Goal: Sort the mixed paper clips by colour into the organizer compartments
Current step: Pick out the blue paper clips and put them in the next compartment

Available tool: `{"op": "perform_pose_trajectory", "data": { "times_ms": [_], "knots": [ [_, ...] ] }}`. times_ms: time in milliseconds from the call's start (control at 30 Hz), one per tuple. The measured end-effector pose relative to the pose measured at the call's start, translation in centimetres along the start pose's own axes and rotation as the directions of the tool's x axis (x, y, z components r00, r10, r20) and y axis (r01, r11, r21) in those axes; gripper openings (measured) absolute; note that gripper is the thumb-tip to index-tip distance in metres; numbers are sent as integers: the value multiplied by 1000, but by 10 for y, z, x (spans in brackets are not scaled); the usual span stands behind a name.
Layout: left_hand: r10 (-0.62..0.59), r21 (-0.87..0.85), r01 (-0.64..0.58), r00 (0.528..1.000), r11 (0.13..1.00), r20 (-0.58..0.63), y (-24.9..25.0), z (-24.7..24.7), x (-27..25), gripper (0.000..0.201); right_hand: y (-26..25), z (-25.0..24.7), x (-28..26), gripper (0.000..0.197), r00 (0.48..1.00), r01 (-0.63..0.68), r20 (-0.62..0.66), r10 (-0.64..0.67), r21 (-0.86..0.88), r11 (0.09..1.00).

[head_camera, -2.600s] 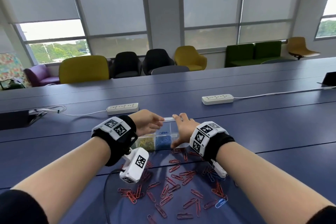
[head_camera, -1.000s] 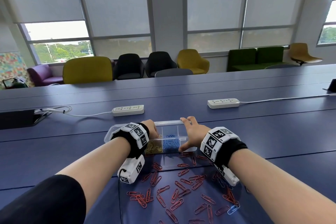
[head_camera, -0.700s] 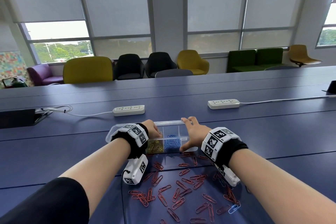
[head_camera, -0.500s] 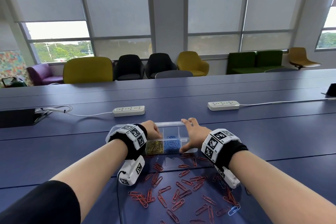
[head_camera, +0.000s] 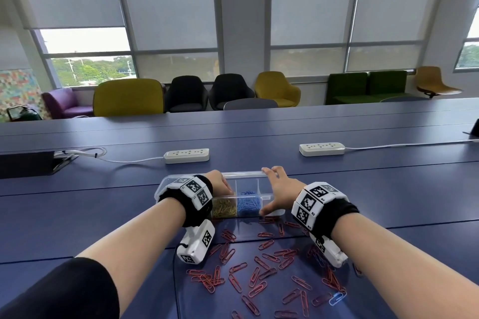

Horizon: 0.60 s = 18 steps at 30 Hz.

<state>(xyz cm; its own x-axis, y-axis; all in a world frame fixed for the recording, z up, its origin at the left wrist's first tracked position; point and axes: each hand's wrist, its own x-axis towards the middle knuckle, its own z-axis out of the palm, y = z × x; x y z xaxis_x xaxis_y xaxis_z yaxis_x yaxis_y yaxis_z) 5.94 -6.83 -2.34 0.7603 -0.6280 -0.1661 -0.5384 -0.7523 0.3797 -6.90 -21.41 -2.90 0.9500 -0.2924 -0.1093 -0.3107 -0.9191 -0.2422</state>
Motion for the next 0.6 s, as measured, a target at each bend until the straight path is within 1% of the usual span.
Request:
{"op": "perform_pose_trajectory", "data": {
  "times_ms": [233, 333, 433, 600],
  "knots": [
    [23, -157, -30, 999, 987, -45, -5, 1, -6, 21, 1, 1, -1, 113, 1000, 7, 1, -7, -1, 1000],
    [53, -218, -54, 999, 975, -14, -6, -1, -9, 7, 1, 1, 0, 114, 1000, 7, 2, -7, 2, 1000],
    [66, -267, -66, 998, 961, -6, -6, -2, -9, 19, 1, 0, 0, 114, 1000, 6, 4, -6, 2, 1000],
    [67, -315, -72, 997, 946, -25, -4, -2, -13, 20, 1, 1, 2, 114, 1000, 5, 3, -5, 7, 1000]
  ]
}}
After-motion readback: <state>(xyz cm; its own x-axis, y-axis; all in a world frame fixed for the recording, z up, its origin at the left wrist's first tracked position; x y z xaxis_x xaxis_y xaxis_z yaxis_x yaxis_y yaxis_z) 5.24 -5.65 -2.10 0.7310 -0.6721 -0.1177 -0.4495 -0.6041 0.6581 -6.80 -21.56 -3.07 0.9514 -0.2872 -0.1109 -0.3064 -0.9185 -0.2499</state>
